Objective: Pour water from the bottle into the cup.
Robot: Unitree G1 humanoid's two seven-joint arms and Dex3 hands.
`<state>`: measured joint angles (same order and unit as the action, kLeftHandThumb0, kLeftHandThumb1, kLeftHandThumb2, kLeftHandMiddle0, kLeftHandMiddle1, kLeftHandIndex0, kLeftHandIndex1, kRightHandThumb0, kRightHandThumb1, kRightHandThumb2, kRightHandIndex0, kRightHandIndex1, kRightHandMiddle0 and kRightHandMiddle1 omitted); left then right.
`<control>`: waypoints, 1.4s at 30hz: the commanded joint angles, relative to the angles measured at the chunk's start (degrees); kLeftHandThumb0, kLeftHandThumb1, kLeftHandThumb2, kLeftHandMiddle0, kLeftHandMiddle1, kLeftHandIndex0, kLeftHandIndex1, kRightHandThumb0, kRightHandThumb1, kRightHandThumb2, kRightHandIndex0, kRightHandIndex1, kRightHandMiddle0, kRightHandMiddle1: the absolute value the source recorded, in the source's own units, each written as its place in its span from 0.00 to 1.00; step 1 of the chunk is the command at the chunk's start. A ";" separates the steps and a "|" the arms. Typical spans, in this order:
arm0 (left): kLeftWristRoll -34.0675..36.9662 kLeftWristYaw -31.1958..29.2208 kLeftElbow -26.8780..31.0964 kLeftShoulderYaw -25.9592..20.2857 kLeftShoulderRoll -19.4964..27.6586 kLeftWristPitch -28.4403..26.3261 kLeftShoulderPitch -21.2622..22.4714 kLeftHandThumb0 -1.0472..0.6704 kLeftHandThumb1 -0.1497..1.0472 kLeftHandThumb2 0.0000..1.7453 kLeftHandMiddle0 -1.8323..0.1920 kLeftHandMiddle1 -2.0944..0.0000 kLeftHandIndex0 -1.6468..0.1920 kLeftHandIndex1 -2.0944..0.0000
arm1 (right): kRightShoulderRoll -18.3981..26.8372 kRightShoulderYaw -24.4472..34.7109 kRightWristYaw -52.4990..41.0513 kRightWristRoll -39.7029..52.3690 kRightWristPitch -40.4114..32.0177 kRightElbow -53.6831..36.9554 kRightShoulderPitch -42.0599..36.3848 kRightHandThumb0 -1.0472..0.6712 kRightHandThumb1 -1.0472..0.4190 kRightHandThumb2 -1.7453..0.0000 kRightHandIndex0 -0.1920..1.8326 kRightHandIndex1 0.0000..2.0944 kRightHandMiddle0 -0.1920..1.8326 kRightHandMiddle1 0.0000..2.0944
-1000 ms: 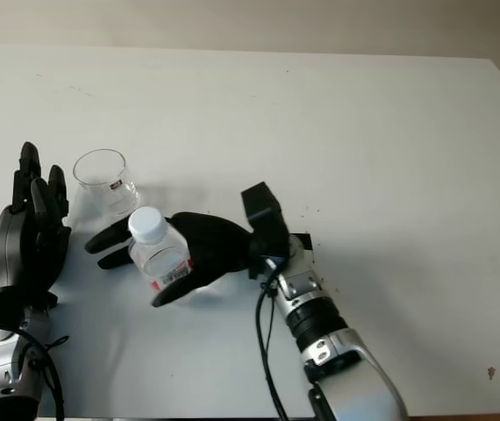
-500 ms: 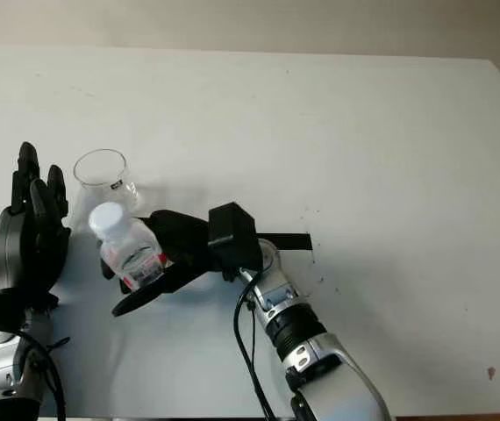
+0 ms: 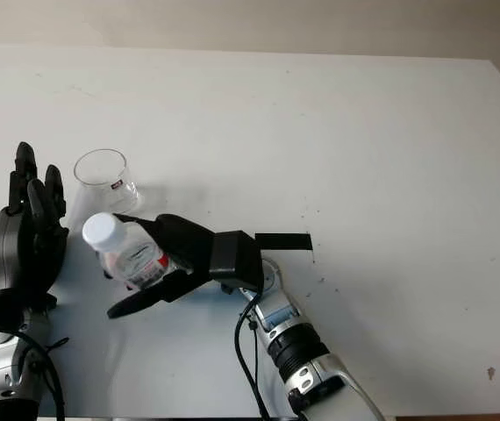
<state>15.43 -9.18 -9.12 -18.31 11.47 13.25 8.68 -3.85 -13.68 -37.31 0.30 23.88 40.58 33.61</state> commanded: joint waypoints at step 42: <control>-0.86 0.93 -1.76 1.07 -1.81 1.87 -0.94 0.16 1.00 0.39 0.98 0.98 1.00 0.98 | 5.40 -12.54 60.02 -39.19 -16.55 35.80 46.46 0.49 0.00 0.90 0.52 1.00 0.28 1.00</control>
<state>14.78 -8.33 -10.05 -17.82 11.21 14.69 9.50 1.97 -25.74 21.83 -38.38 7.43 76.67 77.08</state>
